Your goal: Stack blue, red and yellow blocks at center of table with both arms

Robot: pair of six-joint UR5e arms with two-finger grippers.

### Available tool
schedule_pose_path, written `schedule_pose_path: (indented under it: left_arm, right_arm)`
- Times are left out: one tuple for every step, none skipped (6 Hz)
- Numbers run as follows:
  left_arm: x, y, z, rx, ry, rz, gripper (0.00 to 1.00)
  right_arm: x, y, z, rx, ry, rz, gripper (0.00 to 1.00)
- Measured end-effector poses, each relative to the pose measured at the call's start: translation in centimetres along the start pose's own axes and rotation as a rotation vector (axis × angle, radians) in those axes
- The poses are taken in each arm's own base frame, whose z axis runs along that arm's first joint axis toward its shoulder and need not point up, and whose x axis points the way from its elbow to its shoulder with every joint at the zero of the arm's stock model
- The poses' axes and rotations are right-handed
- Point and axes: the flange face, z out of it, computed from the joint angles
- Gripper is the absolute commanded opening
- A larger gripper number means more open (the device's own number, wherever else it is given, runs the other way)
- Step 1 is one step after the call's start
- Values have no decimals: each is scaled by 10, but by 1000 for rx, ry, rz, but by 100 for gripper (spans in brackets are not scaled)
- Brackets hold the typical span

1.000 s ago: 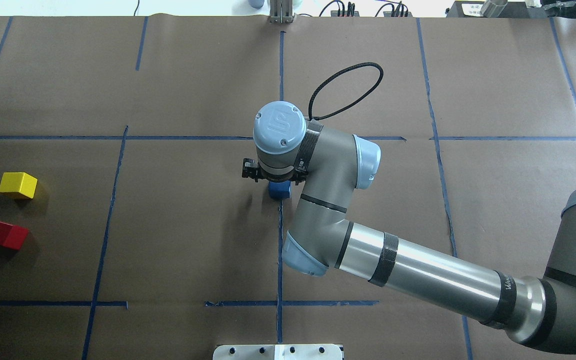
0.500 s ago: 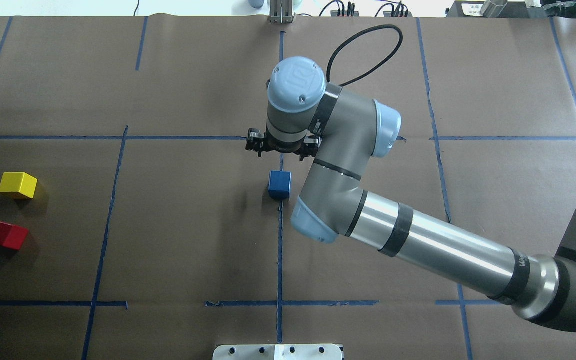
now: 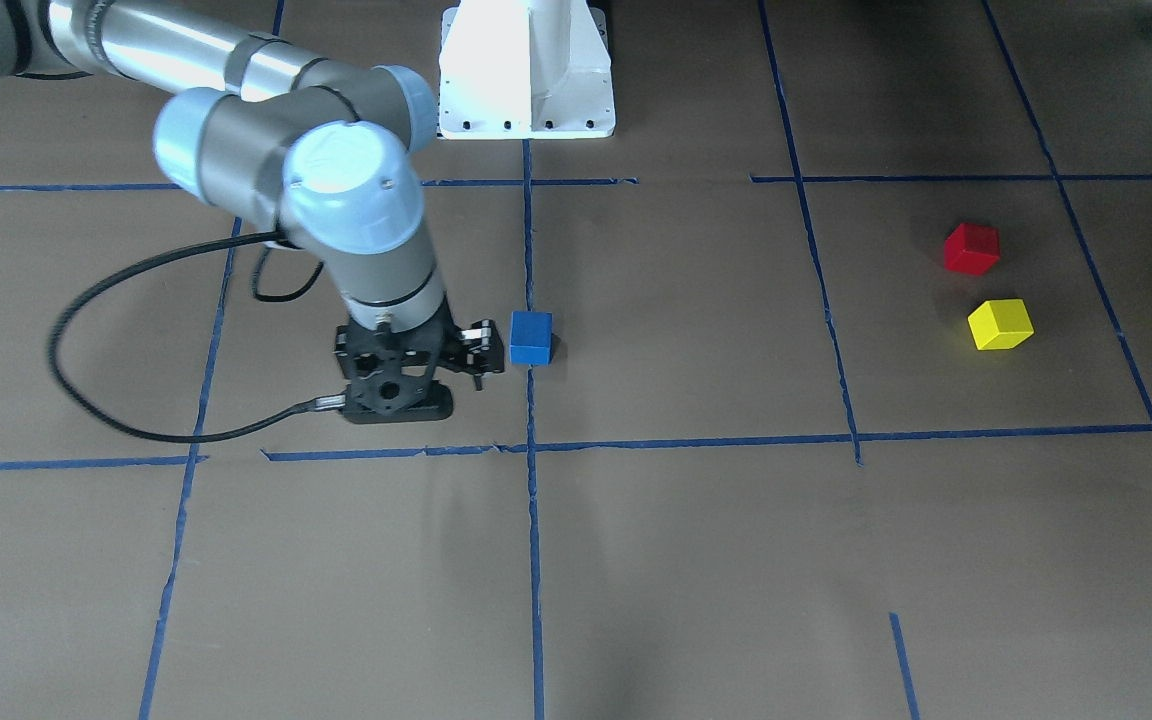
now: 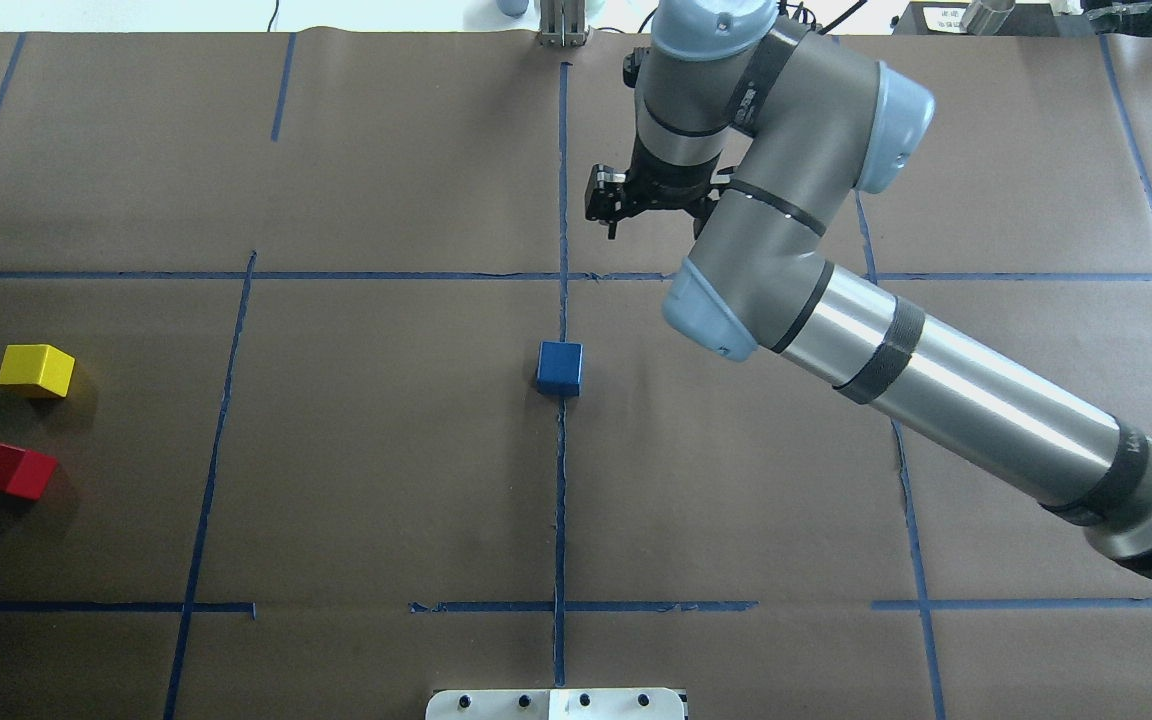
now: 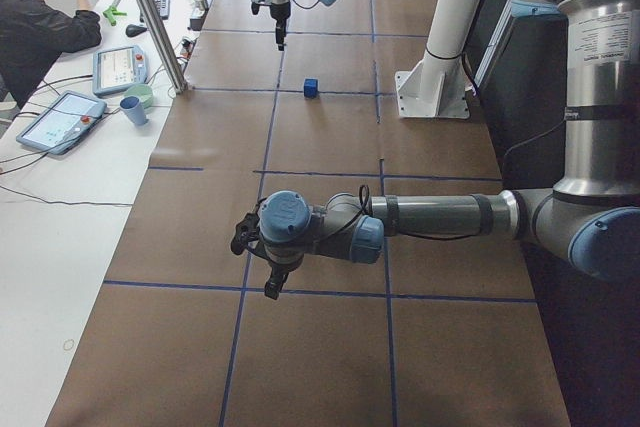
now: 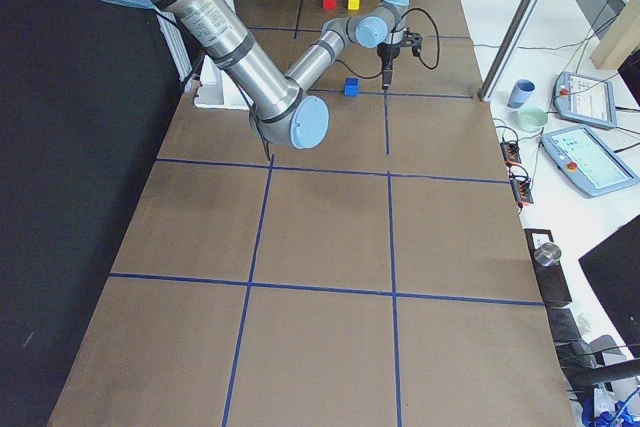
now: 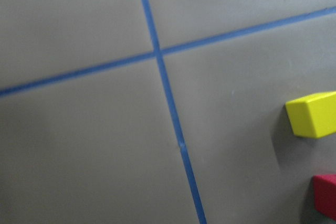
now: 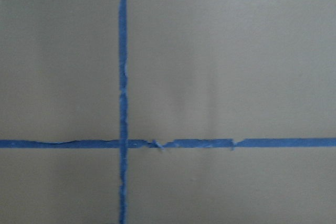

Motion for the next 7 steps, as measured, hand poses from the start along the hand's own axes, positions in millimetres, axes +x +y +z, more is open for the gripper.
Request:
schedule_pose_path:
  left_arm:
    - [3, -15, -4, 34, -4, -4, 100]
    - [6, -26, -4, 50, -3, -33, 100]
    - [14, -31, -2, 64, -2, -25, 100]
    - [22, -34, 1, 79, 2, -6, 100]
    - [34, -38, 7, 76, 13, 7, 100]
    - [51, -43, 20, 54, 27, -8, 100]
    - [77, -50, 36, 22, 42, -70, 100]
  right_arm:
    - [86, -10, -16, -8, 21, -86, 100]
    - [181, -15, -33, -10, 45, -187, 100]
    - [277, -6, -51, -13, 68, -280, 100]
    - [371, 26, -64, -23, 80, -352, 100]
    - [460, 72, -76, -37, 73, -392, 100]
    - [538, 121, -85, -47, 54, -401, 100]
    - [591, 167, -83, -62, 28, -392, 100]
